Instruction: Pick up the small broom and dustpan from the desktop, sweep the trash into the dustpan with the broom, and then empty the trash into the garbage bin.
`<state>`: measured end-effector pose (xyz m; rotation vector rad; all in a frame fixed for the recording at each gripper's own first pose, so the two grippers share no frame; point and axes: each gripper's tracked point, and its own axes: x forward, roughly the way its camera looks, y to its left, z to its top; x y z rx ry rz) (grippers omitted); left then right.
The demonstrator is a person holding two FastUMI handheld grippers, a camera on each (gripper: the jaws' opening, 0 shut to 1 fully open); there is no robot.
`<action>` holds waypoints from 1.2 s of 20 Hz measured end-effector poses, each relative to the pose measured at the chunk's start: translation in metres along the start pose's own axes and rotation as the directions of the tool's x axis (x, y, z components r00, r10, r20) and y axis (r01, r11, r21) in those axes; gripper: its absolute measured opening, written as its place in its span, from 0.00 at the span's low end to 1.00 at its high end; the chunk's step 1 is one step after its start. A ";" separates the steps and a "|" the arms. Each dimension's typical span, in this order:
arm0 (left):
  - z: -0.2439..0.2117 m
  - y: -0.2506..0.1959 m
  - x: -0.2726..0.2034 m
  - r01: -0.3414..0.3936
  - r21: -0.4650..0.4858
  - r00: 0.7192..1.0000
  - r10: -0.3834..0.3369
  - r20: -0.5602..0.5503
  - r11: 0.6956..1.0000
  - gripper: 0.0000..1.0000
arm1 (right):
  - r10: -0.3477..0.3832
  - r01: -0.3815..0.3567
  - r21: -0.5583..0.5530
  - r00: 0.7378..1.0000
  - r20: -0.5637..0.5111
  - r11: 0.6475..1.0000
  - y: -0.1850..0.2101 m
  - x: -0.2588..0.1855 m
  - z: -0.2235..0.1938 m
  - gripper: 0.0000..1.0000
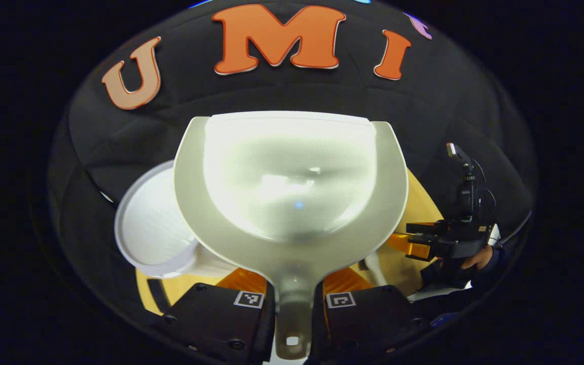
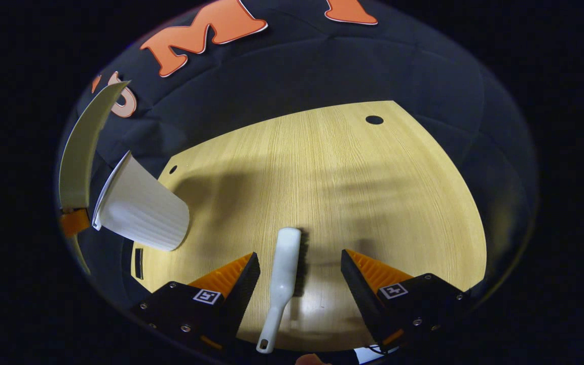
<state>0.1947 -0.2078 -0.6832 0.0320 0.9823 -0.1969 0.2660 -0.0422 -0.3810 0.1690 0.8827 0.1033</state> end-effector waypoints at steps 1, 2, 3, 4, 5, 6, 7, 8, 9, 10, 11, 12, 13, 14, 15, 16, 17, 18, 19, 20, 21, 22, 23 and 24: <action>-0.003 0.006 0.024 0.012 -0.012 0.999 -0.013 -0.032 1.000 0.30 | -0.003 0.003 -0.003 1.000 -0.002 1.000 -0.001 0.000 0.000 0.97; -0.021 0.001 0.042 0.010 -0.015 0.997 -0.011 -0.072 1.000 0.30 | -0.007 0.007 -0.006 1.000 -0.006 1.000 -0.001 -0.001 -0.001 0.97; -0.037 0.002 0.060 -0.004 -0.030 0.995 0.001 -0.101 1.000 0.30 | -0.007 0.007 -0.012 1.000 -0.010 1.000 -0.001 0.000 -0.004 0.97; -0.054 0.002 0.079 -0.012 -0.047 0.990 0.006 -0.139 0.999 0.30 | -0.015 0.015 -0.021 1.000 -0.012 1.000 -0.002 0.000 -0.006 0.97; -0.070 0.004 0.095 -0.023 -0.076 0.983 0.009 -0.181 0.997 0.30 | -0.018 0.018 -0.028 1.000 -0.013 0.999 -0.002 -0.001 -0.007 0.97; -0.085 0.006 0.107 -0.034 -0.103 0.973 0.009 -0.230 0.994 0.30 | -0.019 0.018 -0.033 1.000 -0.017 0.999 -0.001 -0.001 -0.009 0.97; -0.096 0.006 0.117 -0.040 -0.129 0.965 0.005 -0.261 0.991 0.30 | -0.019 0.018 -0.038 1.000 -0.021 0.999 -0.001 0.000 -0.011 0.97; -0.106 0.007 0.126 -0.054 -0.130 0.955 0.013 -0.296 0.990 0.30 | -0.018 0.017 -0.044 0.999 -0.033 0.999 0.000 0.001 -0.015 0.97; -0.116 0.009 0.134 -0.068 -0.119 0.944 0.026 -0.328 0.990 0.30 | -0.020 0.017 -0.048 0.999 -0.050 0.999 0.001 0.002 -0.020 0.97; -0.125 0.011 0.142 -0.083 -0.113 0.933 0.037 -0.357 0.990 0.30 | -0.011 0.008 -0.050 0.998 -0.065 0.999 0.003 0.003 -0.024 0.97; -0.134 0.012 0.150 -0.095 -0.112 0.922 0.045 -0.384 0.989 0.30 | -0.008 0.005 -0.047 0.997 -0.075 0.999 0.004 0.003 -0.027 0.97; -0.142 0.012 0.156 -0.098 -0.117 0.910 0.041 -0.412 0.988 0.30 | -0.009 0.005 -0.046 0.997 -0.080 0.999 0.004 0.004 -0.029 0.98; -0.146 0.010 0.161 -0.087 -0.129 0.902 0.023 -0.432 0.988 0.31 | -0.009 0.005 -0.050 0.996 -0.085 0.999 0.005 0.005 -0.031 0.97; -0.148 0.009 0.165 -0.085 -0.144 0.895 0.012 -0.446 0.986 0.31 | -0.013 0.008 -0.057 0.996 -0.084 0.998 0.004 0.006 -0.032 0.98; -0.148 0.010 0.169 -0.091 -0.148 0.887 0.013 -0.461 0.985 0.30 | -0.017 0.012 -0.062 0.996 -0.086 0.998 0.003 0.006 -0.032 0.97; -0.145 0.011 0.173 -0.094 -0.152 0.885 0.012 -0.465 0.984 0.30 | -0.019 0.014 -0.062 0.996 -0.086 0.998 0.003 0.006 -0.032 0.97; -0.155 0.003 0.168 -0.098 -0.164 0.887 0.012 -0.462 0.982 0.30 | -0.017 0.011 -0.060 0.996 -0.088 0.998 0.004 0.007 -0.033 0.98; -0.145 0.007 0.169 -0.105 -0.170 0.883 0.013 -0.469 0.980 0.30 | -0.019 0.013 -0.061 0.996 -0.090 0.998 0.004 0.007 -0.034 0.97; -0.144 0.007 0.172 -0.112 -0.165 0.885 0.023 -0.466 0.980 0.30 | -0.020 0.014 -0.065 0.996 -0.088 0.998 0.004 0.007 -0.035 0.98; -0.145 0.007 0.174 -0.110 -0.162 0.886 0.023 -0.462 0.981 0.31 | -0.022 0.016 -0.069 0.996 -0.091 0.997 0.004 0.007 -0.036 0.97; -0.145 0.006 0.172 -0.107 -0.163 0.888 0.020 -0.460 0.981 0.33 | -0.023 0.016 -0.072 0.996 -0.091 0.997 0.004 0.007 -0.038 0.97; -0.145 0.005 0.172 -0.106 -0.162 0.890 0.021 -0.455 0.981 0.33 | -0.020 0.014 -0.070 0.995 -0.094 0.997 0.005 0.007 -0.039 0.98; -0.144 0.004 0.170 -0.102 -0.161 0.891 0.018 -0.454 0.982 0.34 | -0.022 0.015 -0.070 0.995 -0.095 0.997 0.005 0.007 -0.039 0.97; -0.144 0.005 0.169 -0.106 -0.157 0.894 0.025 -0.447 0.982 0.37 | -0.021 0.015 -0.070 0.995 -0.095 0.997 0.005 0.007 -0.039 0.97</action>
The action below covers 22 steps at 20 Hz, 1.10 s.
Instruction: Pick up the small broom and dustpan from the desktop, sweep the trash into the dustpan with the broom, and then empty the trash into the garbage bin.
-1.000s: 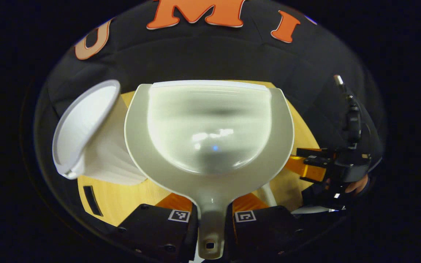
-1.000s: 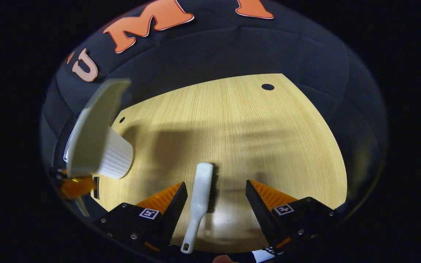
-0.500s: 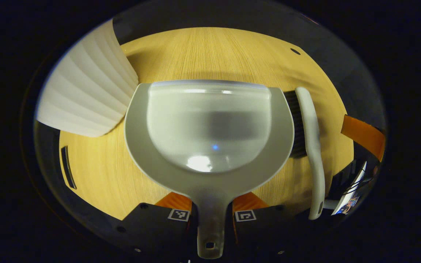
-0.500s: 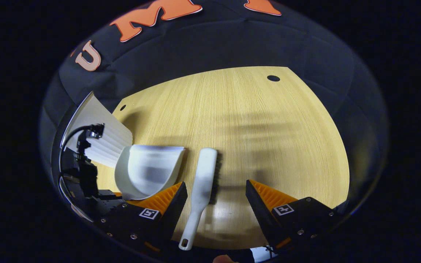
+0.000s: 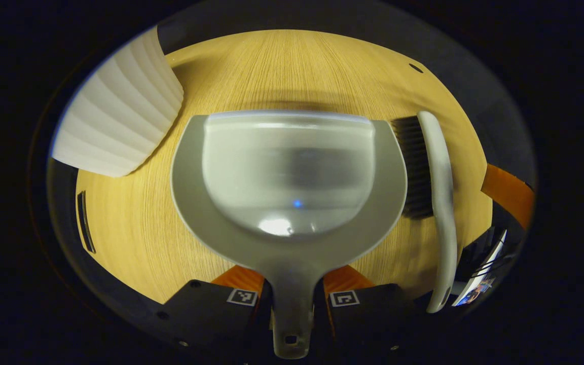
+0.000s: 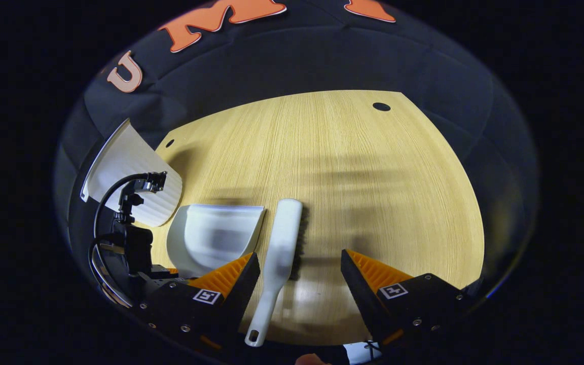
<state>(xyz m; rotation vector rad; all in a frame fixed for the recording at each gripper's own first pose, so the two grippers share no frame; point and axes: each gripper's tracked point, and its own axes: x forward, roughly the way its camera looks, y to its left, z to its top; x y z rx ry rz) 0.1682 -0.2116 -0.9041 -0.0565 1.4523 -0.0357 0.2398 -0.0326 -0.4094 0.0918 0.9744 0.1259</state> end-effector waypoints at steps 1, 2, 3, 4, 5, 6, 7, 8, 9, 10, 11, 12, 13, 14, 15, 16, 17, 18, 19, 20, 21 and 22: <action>-0.001 0.001 0.000 -0.003 0.004 1.000 0.003 0.003 1.000 0.39 | -0.002 0.002 0.001 1.000 0.001 1.000 0.000 0.001 0.000 0.98; 0.001 0.002 -0.002 -0.004 0.005 1.000 0.004 0.014 1.000 0.44 | -0.002 0.002 0.001 1.000 0.003 1.000 -0.001 0.000 0.000 0.98; 0.000 0.002 -0.003 -0.001 0.004 1.000 0.001 0.017 1.000 0.49 | -0.004 0.004 0.003 1.000 0.003 1.000 -0.001 -0.001 0.000 0.97; 0.000 0.003 -0.008 0.007 -0.009 1.000 -0.007 0.025 1.000 0.54 | -0.002 0.002 0.005 1.000 0.008 1.000 -0.001 -0.003 0.002 0.97; 0.001 0.000 -0.017 0.015 -0.028 0.999 -0.014 0.036 0.999 0.61 | 0.001 -0.001 0.007 1.000 0.013 1.000 -0.001 -0.003 0.003 0.98; 0.002 0.000 -0.023 0.020 -0.062 0.999 -0.017 0.046 0.998 0.70 | 0.007 -0.007 0.011 1.000 0.027 1.000 -0.001 -0.005 0.006 0.97; 0.003 -0.005 -0.033 0.045 -0.098 0.998 -0.040 0.052 0.994 0.71 | 0.017 -0.018 0.017 0.999 0.045 1.000 0.001 -0.007 0.011 0.97; 0.004 -0.006 -0.039 0.061 -0.122 0.997 -0.054 0.055 0.991 0.71 | 0.022 -0.023 0.025 0.998 0.056 0.999 0.001 -0.010 0.014 0.97; 0.009 -0.006 -0.047 0.069 -0.137 0.995 -0.058 0.082 0.988 0.71 | 0.022 -0.025 0.032 0.996 0.082 0.999 0.000 -0.014 0.020 0.98; 0.017 -0.005 -0.055 0.069 -0.132 0.992 -0.054 0.113 0.989 0.73 | 0.010 -0.015 0.041 0.994 0.112 0.999 -0.003 -0.017 0.026 0.97; 0.028 -0.003 -0.066 0.062 -0.122 0.987 -0.042 0.154 0.991 0.73 | 0.005 -0.012 0.051 0.990 0.141 0.999 -0.005 -0.021 0.033 0.97; 0.044 0.000 -0.076 0.052 -0.110 0.977 -0.028 0.209 0.993 0.75 | 0.000 -0.012 0.061 0.983 0.181 0.998 -0.006 -0.026 0.043 0.97; 0.061 0.003 -0.087 0.041 -0.095 0.964 -0.014 0.266 0.995 0.75 | -0.004 -0.011 0.066 0.975 0.222 0.998 -0.006 -0.035 0.054 0.97; 0.079 0.004 -0.099 0.029 -0.080 0.947 -0.002 0.323 0.996 0.75 | -0.009 -0.008 0.066 0.964 0.265 0.998 -0.006 -0.044 0.064 0.97; 0.100 0.007 -0.112 0.012 -0.066 0.920 0.014 0.392 0.998 0.78 | -0.021 0.003 0.059 0.949 0.314 0.998 -0.008 -0.053 0.076 0.97; 0.122 0.009 -0.125 -0.007 -0.051 0.889 0.029 0.457 0.999 0.86 | -0.033 0.018 0.045 0.933 0.357 0.999 -0.010 -0.062 0.085 0.97; 0.145 0.011 -0.141 -0.023 -0.037 0.850 0.039 0.525 0.999 0.90 | -0.046 0.036 0.034 0.916 0.398 0.999 -0.011 -0.070 0.095 0.97; 0.168 0.013 -0.158 -0.035 -0.029 0.807 0.045 0.588 0.999 0.95 | -0.054 0.045 0.029 0.900 0.433 0.999 -0.012 -0.079 0.106 0.97; 0.193 0.014 -0.175 -0.046 -0.020 0.757 0.048 0.652 0.999 0.95 | -0.051 0.043 0.026 0.883 0.466 0.999 -0.009 -0.092 0.118 0.97; 0.218 0.018 -0.196 -0.066 -0.020 0.699 0.060 0.713 0.998 0.95 | -0.051 0.044 0.026 0.872 0.487 0.999 -0.008 -0.101 0.126 0.97; 0.242 0.024 -0.216 -0.084 -0.027 0.635 0.074 0.769 0.996 0.95 | -0.048 0.041 0.024 0.854 0.519 0.999 -0.007 -0.113 0.133 0.97; 0.267 0.029 -0.237 -0.093 -0.042 0.568 0.088 0.818 0.995 0.94 | -0.050 0.044 0.025 0.829 0.557 0.999 -0.006 -0.124 0.143 0.97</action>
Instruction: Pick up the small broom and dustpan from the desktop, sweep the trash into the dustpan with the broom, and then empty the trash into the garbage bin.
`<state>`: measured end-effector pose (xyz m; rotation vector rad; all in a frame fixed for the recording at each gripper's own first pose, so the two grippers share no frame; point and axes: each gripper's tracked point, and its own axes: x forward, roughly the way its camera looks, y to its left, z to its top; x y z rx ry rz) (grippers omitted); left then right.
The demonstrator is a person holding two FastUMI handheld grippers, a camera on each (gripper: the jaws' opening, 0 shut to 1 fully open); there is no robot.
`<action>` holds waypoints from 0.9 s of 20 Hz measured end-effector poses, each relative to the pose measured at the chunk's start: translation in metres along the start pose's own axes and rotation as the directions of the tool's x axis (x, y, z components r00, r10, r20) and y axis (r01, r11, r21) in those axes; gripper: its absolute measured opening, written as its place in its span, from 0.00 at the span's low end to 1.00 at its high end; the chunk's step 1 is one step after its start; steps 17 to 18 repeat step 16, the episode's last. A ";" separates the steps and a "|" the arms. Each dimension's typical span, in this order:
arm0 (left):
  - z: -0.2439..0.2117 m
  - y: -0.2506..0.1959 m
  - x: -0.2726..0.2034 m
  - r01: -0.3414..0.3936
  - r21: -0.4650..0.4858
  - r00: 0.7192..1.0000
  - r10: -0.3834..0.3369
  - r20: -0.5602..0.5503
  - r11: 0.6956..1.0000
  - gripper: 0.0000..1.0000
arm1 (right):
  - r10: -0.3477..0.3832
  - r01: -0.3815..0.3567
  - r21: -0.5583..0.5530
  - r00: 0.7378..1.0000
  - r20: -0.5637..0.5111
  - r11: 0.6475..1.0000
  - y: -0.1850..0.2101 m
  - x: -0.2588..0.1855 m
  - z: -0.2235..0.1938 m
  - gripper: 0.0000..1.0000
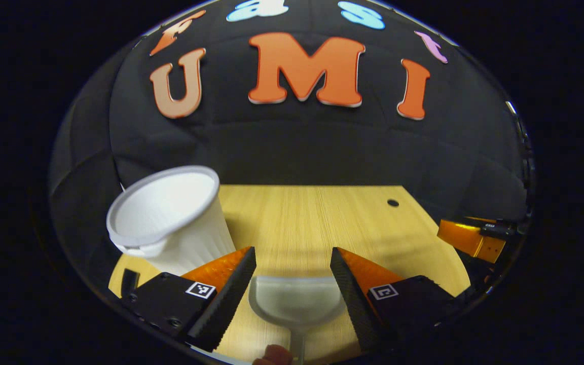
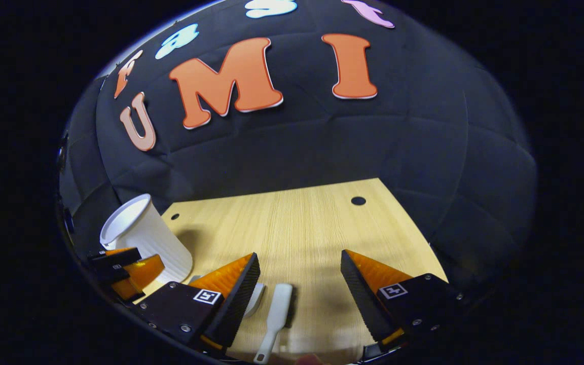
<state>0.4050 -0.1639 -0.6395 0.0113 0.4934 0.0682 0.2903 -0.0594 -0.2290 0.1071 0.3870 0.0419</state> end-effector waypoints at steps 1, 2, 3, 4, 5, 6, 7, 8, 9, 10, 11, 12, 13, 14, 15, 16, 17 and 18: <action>-0.012 -0.008 -0.009 -0.001 -0.008 0.997 0.002 0.080 1.000 0.96 | -0.004 0.004 -0.002 0.999 0.049 1.000 0.000 -0.004 0.015 0.97; 0.027 0.002 0.012 0.003 -0.016 0.989 -0.001 0.149 1.000 0.95 | -0.008 0.009 -0.006 0.995 0.102 1.000 0.001 -0.011 0.032 0.97; 0.045 -0.001 -0.019 0.008 -0.022 0.976 -0.003 0.218 1.000 0.95 | -0.014 0.017 -0.014 0.988 0.156 1.000 -0.002 -0.018 0.045 0.97; 0.072 0.008 -0.024 0.012 -0.017 0.960 -0.006 0.280 1.000 0.94 | -0.020 0.025 -0.023 0.978 0.208 0.999 -0.002 -0.024 0.059 0.97; 0.096 0.010 -0.029 -0.010 -0.014 0.942 0.014 0.336 1.000 0.94 | -0.026 0.035 -0.033 0.966 0.257 0.999 -0.001 -0.029 0.073 0.97; 0.104 0.020 -0.035 -0.039 -0.019 0.919 0.044 0.392 0.999 0.94 | -0.025 0.039 -0.041 0.952 0.307 0.998 0.001 -0.036 0.085 0.96; 0.115 0.016 -0.044 -0.047 -0.016 0.897 0.050 0.440 0.999 0.94 | -0.020 0.040 -0.050 0.935 0.355 0.998 0.004 -0.043 0.096 0.97; 0.127 0.016 -0.056 -0.051 -0.016 0.878 0.052 0.475 0.999 0.94 | -0.010 0.039 -0.064 0.915 0.404 0.997 0.009 -0.051 0.106 0.97; 0.132 0.017 -0.057 -0.055 -0.019 0.864 0.057 0.500 0.998 0.94 | -0.002 0.043 -0.082 0.897 0.441 0.996 0.012 -0.055 0.114 0.96; 0.134 0.018 -0.060 -0.063 -0.029 0.852 0.069 0.519 0.998 0.94 | -0.005 0.055 -0.096 0.889 0.458 0.994 0.014 -0.056 0.117 0.96; 0.131 0.019 -0.061 -0.070 -0.037 0.843 0.079 0.532 0.997 0.94 | 0.001 0.054 -0.105 0.886 0.463 0.993 0.017 -0.056 0.117 0.96; 0.133 0.021 -0.062 -0.081 -0.042 0.837 0.091 0.540 0.996 0.94 | 0.002 0.054 -0.109 0.890 0.456 0.993 0.018 -0.056 0.115 0.96; 0.135 0.018 -0.062 -0.077 -0.042 0.832 0.087 0.548 0.996 0.93 | 0.007 0.048 -0.108 0.889 0.459 0.993 0.019 -0.059 0.114 0.97; 0.136 0.019 -0.066 -0.081 -0.052 0.825 0.096 0.558 0.995 0.94 | 0.004 0.055 -0.112 0.885 0.466 0.992 0.018 -0.061 0.115 0.97; 0.140 0.019 -0.069 -0.072 -0.062 0.815 0.094 0.572 0.995 0.94 | 0.009 0.054 -0.119 0.880 0.475 0.991 0.019 -0.059 0.118 0.96; 0.144 0.020 -0.074 -0.066 -0.067 0.801 0.093 0.591 0.996 0.94 | 0.041 0.030 -0.134 0.865 0.501 0.991 0.025 -0.063 0.123 0.96; 0.144 0.020 -0.074 -0.066 -0.067 0.801 0.093 0.591 0.996 0.94 | 0.041 0.030 -0.134 0.865 0.501 0.991 0.025 -0.063 0.123 0.96; 0.144 0.020 -0.074 -0.066 -0.067 0.801 0.093 0.591 0.996 0.94 | 0.041 0.030 -0.134 0.865 0.501 0.991 0.025 -0.063 0.123 0.96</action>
